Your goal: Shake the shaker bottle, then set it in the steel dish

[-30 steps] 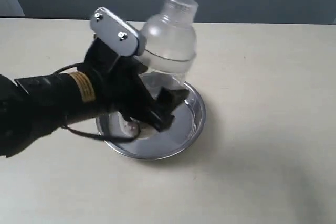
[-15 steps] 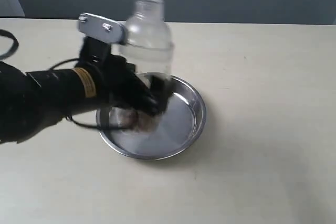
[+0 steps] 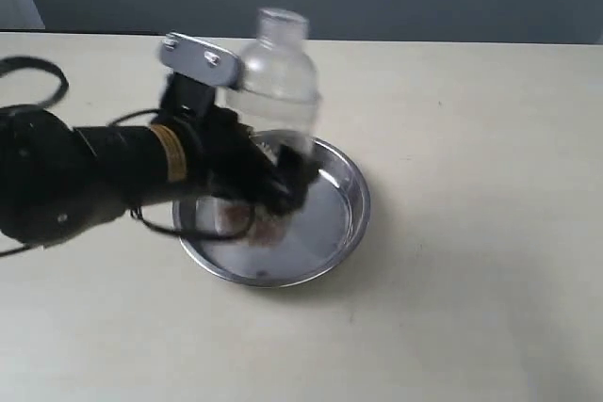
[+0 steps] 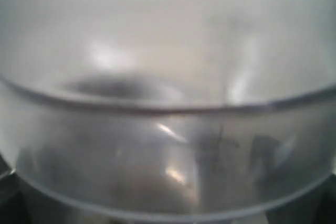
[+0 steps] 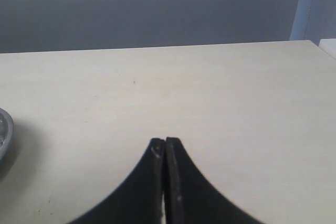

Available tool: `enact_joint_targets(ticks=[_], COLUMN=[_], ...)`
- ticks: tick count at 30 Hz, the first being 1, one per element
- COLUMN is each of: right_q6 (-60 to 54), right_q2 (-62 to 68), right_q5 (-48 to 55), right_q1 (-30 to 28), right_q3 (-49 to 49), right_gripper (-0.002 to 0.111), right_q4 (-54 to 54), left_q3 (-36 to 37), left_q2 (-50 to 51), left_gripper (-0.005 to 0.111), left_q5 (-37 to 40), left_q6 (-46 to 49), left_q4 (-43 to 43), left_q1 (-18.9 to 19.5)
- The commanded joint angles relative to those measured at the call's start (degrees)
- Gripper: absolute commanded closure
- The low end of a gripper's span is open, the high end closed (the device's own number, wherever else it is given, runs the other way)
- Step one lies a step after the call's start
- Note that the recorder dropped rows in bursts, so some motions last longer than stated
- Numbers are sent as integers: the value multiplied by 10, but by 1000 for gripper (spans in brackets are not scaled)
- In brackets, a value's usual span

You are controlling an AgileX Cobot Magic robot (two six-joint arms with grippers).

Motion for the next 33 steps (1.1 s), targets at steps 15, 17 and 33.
enact_joint_targets(ticks=[15,17,33], right_q6=[0,0,0], right_q2=[-2,-2,-2], right_q5=[-6,-6,-6], right_q1=[1,1,1], right_q3=[1,1,1], right_gripper=[109,109,109], right_q4=[0,0,0], left_q3=[-6,-6,-35], left_q2=[-3,10,68], left_gripper=[106,106,106], left_q5=[-64,-102,-164], left_q6=[68,92,58], left_q4=[40,-102,-114], left_q1=[-27,-5,5])
